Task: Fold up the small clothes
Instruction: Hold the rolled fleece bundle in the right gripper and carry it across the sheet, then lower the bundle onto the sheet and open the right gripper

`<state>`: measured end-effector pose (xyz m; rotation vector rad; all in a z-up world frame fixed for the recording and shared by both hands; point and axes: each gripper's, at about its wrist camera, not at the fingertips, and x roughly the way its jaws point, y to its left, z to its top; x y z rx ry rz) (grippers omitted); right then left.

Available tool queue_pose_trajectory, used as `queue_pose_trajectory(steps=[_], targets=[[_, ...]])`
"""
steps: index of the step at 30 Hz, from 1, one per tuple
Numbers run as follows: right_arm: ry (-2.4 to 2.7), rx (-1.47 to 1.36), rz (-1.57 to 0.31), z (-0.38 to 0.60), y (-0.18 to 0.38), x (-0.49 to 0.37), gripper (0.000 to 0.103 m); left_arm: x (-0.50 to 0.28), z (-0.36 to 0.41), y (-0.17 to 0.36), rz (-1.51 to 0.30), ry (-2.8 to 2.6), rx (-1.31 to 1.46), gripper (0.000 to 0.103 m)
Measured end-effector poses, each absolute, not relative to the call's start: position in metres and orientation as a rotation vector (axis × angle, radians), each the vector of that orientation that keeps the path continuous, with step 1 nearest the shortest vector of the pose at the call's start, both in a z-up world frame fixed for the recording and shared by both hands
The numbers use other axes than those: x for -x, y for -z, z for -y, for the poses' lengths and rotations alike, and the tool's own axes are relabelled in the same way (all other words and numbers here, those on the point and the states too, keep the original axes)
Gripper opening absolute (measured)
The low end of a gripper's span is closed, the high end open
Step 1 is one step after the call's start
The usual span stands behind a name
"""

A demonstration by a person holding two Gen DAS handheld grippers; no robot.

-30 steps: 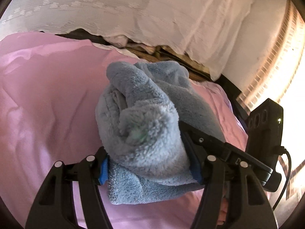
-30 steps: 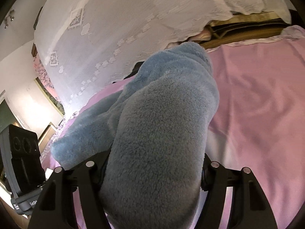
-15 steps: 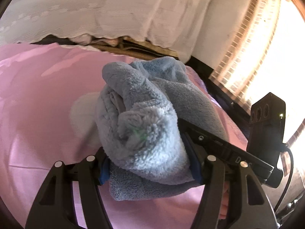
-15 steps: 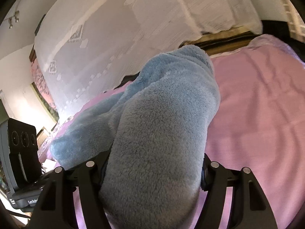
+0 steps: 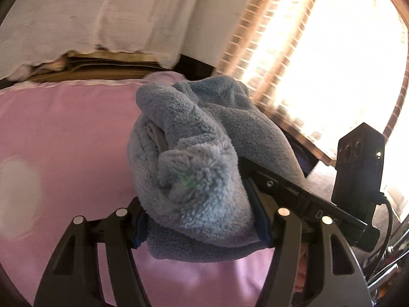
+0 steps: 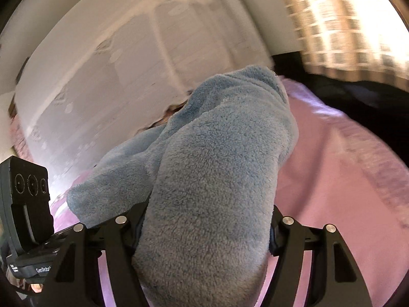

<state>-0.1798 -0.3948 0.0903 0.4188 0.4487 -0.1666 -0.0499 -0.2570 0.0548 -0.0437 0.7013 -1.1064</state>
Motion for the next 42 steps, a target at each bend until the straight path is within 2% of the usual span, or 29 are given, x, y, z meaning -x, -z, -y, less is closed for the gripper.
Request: queue_pose_trajectory(steps=[9, 14, 15, 18, 21, 24, 29, 31, 34, 37, 42], targets=[[0.313, -0.492, -0.424, 0.495, -0.064, 0.206, 0.069, 0.058, 0.367, -0.036, -0.703, 1.193, -0.056, 0.062], [0.359, -0.574, -0.512, 0.528, -0.021, 0.197, 0.072, 0.045, 0.402, 0.008, -0.802, 1.186, -0.076, 0.063], [0.356, -0.608, -0.540, 0.535, -0.010, 0.195, 0.077, 0.043, 0.404, 0.019, -0.826, 1.191, -0.082, 0.069], [0.320, -0.669, -0.555, 0.541, -0.002, 0.195, 0.081, 0.030, 0.403, 0.029, -0.899, 1.182, -0.050, 0.083], [0.329, -0.655, -0.552, 0.536, -0.001, 0.196, 0.087, 0.019, 0.393, 0.042, -0.976, 1.192, 0.018, 0.092], [0.340, -0.648, -0.491, 0.533, -0.005, 0.206, 0.088, 0.017, 0.382, 0.041, -0.964, 1.189, 0.051, 0.093], [0.427, -0.581, -0.344, 0.520, -0.025, 0.234, 0.089, 0.031, 0.353, 0.012, -0.766, 1.139, 0.046, 0.093], [0.491, -0.579, -0.343, 0.520, -0.024, 0.239, 0.098, 0.029, 0.345, 0.004, -0.730, 1.120, 0.078, 0.094], [0.486, -0.670, -0.453, 0.538, -0.006, 0.228, 0.100, 0.015, 0.354, 0.015, -0.808, 1.050, 0.068, 0.097], [0.485, -0.666, -0.466, 0.537, -0.004, 0.227, 0.100, -0.003, 0.372, 0.046, -0.983, 1.017, 0.039, 0.099], [0.473, -0.671, -0.449, 0.536, -0.004, 0.227, 0.100, 0.010, 0.363, 0.036, -0.893, 0.986, -0.001, 0.099]])
